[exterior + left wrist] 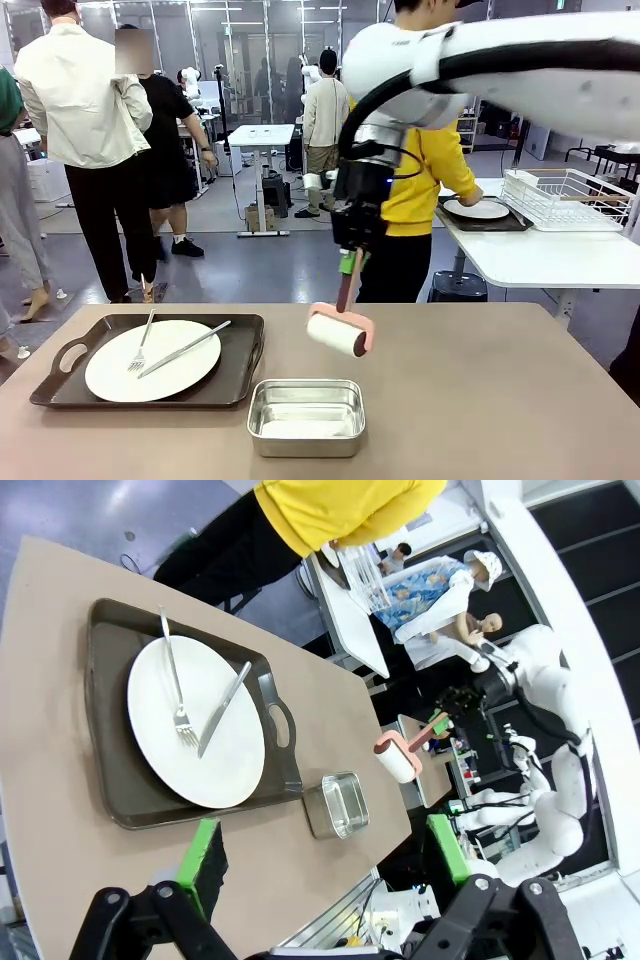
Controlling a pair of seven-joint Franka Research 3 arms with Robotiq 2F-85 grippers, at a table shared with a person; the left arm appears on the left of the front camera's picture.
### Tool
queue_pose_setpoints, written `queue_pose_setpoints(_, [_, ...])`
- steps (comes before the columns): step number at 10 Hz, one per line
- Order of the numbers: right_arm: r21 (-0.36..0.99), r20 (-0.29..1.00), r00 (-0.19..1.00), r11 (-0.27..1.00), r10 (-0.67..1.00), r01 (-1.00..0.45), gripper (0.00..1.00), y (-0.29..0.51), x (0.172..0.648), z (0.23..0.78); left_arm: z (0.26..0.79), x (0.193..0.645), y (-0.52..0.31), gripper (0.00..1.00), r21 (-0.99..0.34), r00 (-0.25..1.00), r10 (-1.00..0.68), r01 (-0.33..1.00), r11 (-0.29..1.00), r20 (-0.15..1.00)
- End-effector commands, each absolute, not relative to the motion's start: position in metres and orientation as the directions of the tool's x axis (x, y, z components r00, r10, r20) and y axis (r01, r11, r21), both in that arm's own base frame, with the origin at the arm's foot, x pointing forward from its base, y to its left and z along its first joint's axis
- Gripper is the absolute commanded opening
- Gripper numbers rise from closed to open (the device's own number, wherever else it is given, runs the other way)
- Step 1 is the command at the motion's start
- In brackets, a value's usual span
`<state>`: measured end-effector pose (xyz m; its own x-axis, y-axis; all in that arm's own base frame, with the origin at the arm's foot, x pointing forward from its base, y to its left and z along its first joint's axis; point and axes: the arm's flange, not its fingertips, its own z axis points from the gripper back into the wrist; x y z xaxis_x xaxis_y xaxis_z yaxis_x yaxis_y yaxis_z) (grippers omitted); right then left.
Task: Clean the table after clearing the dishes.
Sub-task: When the left (or right) Handle tray is removed, use the left hand (or right hand) to clean the left (or right) side of the table with the Lint Roller.
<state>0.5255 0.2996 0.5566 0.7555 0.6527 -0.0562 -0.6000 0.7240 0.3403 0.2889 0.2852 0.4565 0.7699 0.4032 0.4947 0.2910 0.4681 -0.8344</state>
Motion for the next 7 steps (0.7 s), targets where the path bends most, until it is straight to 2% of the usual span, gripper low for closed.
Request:
queue_pose_setpoints(1, [0.289, 0.011, 0.898, 0.859, 0.439, -0.423, 0.00, 0.235, 0.405, 0.505, 0.459, 0.286, 0.286, 1.00, -0.835, 0.766, 0.405, 0.300, 0.462, 0.499])
queue_pose_setpoints(2, [0.261, 0.085, 0.952, 0.915, 0.296, -0.308, 0.00, 0.215, 0.395, 0.500, 0.459, 0.286, 0.286, 1.00, -0.835, 0.766, 0.405, 0.300, 0.462, 0.499])
queue_pose_setpoints(4, [0.306, 0.210, 0.978, 0.950, -0.002, -0.064, 0.00, 0.168, 0.380, 0.489, 0.459, 0.286, 0.286, 1.00, -0.835, 0.766, 0.405, 0.300, 0.462, 0.499])
queue_pose_setpoints(5, [0.349, 0.215, 0.970, 0.936, -0.116, 0.034, 0.00, 0.149, 0.374, 0.484, 0.459, 0.286, 0.286, 1.00, -0.835, 0.766, 0.405, 0.300, 0.462, 0.499])
queue_pose_setpoints(7, [0.402, 0.179, 0.963, 0.908, -0.201, 0.115, 0.00, 0.133, 0.376, 0.469, 0.459, 0.286, 0.286, 1.00, -0.835, 0.766, 0.405, 0.300, 0.462, 0.499])
